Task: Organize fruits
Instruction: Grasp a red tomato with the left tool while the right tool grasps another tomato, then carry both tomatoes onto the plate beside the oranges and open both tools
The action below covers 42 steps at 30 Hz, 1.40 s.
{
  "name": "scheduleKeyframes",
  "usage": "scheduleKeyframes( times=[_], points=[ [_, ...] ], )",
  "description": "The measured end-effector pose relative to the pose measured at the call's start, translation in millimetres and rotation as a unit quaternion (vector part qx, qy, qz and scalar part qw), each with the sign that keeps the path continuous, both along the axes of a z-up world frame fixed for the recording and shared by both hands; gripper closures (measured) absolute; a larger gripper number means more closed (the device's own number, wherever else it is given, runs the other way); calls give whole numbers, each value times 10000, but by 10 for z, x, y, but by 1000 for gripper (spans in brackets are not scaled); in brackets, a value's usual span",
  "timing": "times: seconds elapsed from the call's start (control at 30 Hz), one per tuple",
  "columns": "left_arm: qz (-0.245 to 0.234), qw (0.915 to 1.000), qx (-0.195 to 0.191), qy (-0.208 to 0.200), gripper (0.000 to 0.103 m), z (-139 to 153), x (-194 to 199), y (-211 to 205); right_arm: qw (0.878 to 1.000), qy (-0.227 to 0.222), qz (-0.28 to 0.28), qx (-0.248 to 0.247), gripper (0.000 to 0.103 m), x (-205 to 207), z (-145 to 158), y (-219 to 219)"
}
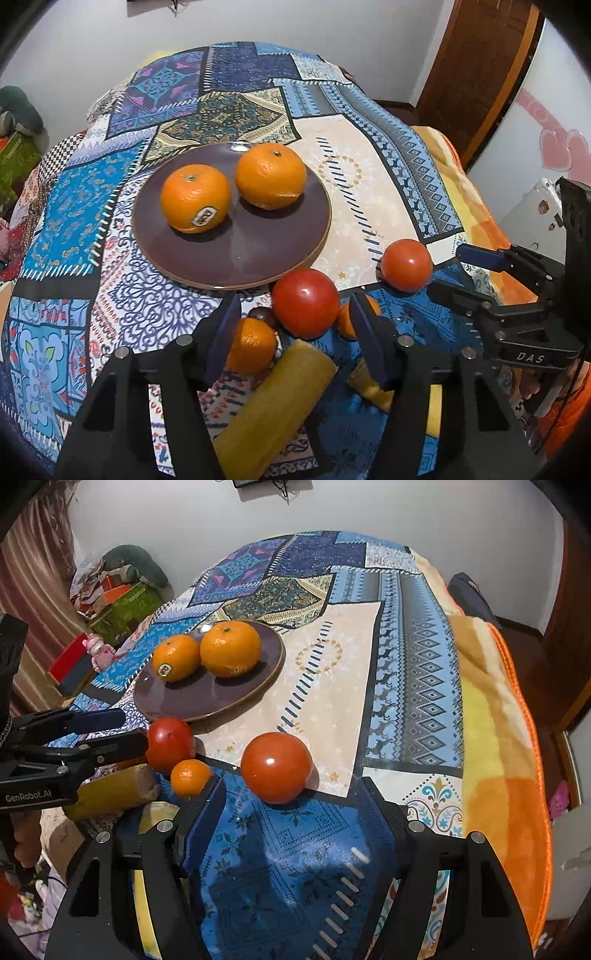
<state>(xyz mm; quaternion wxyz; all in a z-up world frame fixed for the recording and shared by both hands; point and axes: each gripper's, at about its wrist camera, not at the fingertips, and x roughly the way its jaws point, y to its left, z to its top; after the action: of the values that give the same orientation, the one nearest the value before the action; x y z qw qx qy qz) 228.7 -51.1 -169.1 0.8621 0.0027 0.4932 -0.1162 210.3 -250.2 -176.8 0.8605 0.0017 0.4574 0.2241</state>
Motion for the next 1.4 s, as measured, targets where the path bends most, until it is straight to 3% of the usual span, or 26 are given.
scheduleKeyframes(
  times=[0.4,0.67,0.87,1.1,1.4],
  points=[
    [50,9993,-75,363,48,-216,218,-76,9997,152,152,103,39,137,-151,134],
    [36,9993,-74,378,54,-288,248,-122,9991,335,194,167,56,218,-246,195],
    [59,9990,-175,398,55,-263,226,-90,9992,303,144,218,57,177,-217,177],
    [-22,9995,-219,233,55,-141,143,-104,9994,148,93,305,57,170,-67,159],
    [203,9991,-304,-217,55,230,111,118,9990,-163,208,372,57,211,196,309]
  ],
)
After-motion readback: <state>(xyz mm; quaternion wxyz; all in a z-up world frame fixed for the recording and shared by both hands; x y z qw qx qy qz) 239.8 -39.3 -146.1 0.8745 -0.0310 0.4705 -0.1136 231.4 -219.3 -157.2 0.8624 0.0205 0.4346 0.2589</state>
